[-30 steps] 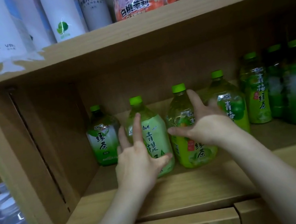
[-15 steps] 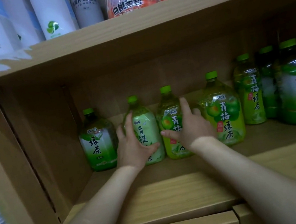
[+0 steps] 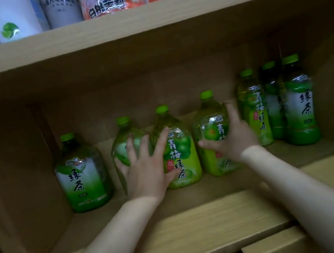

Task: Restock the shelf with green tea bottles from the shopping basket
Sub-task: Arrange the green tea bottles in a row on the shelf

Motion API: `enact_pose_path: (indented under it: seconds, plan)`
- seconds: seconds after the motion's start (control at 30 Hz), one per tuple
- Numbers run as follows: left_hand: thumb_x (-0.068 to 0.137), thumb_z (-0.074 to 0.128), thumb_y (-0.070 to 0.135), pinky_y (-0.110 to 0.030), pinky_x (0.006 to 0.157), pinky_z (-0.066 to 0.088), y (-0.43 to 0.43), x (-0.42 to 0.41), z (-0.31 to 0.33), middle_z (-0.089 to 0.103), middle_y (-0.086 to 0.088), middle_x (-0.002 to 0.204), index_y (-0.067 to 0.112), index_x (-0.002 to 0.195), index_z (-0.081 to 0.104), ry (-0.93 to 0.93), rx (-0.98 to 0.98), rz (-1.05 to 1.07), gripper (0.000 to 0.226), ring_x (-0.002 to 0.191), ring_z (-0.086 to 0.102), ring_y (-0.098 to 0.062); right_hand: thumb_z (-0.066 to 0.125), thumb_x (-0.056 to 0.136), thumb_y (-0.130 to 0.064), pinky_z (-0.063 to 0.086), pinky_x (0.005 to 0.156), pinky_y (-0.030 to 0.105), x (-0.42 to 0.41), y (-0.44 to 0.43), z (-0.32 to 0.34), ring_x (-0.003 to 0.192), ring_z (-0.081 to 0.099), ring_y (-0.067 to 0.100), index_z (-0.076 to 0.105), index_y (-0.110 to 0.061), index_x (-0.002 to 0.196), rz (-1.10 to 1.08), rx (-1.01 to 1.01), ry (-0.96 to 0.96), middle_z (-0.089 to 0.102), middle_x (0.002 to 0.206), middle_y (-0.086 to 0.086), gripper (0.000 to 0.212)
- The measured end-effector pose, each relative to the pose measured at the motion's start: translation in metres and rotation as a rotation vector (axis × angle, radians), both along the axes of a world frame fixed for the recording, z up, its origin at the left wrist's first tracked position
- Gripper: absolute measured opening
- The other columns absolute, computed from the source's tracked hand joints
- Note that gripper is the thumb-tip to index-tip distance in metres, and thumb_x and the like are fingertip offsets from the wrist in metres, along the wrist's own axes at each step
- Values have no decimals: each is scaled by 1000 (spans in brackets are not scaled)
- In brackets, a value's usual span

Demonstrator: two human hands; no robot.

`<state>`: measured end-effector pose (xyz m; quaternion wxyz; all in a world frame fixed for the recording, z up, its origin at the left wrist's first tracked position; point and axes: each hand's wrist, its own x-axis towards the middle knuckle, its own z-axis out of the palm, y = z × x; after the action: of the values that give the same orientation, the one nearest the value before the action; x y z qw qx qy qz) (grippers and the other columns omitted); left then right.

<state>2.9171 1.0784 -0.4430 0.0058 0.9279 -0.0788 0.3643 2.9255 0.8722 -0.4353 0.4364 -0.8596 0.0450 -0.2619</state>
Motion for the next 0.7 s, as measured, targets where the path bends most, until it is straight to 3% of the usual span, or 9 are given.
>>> enact_pose_path:
  seconds: [0.13,0.3,0.43,0.53,0.7]
  plan:
    - [75,56,70,-71,103,22,1,8,-1,18,-4,155,49,142,-14,-47,35,27,100,144,-1,-37,81,65,-54,41,99,42,6,18,1,129,45,37,1,-31,152,3,-48,-5,37,146,21,121]
    - [73,61,66,-65,103,29,7,15,1,17,-8,154,47,145,-5,-33,25,8,99,144,2,-36,79,66,-55,43,98,42,11,25,4,128,46,38,-17,-29,150,19,-223,103,24,152,20,129]
    - [63,81,47,-48,111,28,24,16,11,25,-16,149,39,144,27,-139,-351,-135,97,137,21,-35,76,64,-63,48,88,41,21,27,1,121,53,37,-18,-33,149,-42,-264,114,24,152,18,130]
    - [58,84,50,-47,113,25,44,21,15,21,-19,150,43,144,19,-9,-572,-122,108,138,22,-38,78,62,-61,48,86,41,32,28,-2,118,54,38,-16,-36,148,-49,-212,95,27,148,19,130]
    - [54,83,57,-45,112,26,30,33,10,13,-23,151,39,145,14,52,-591,-18,115,135,23,-45,82,58,-60,45,94,43,40,25,-6,121,50,39,-12,-36,149,-8,-156,61,26,143,19,132]
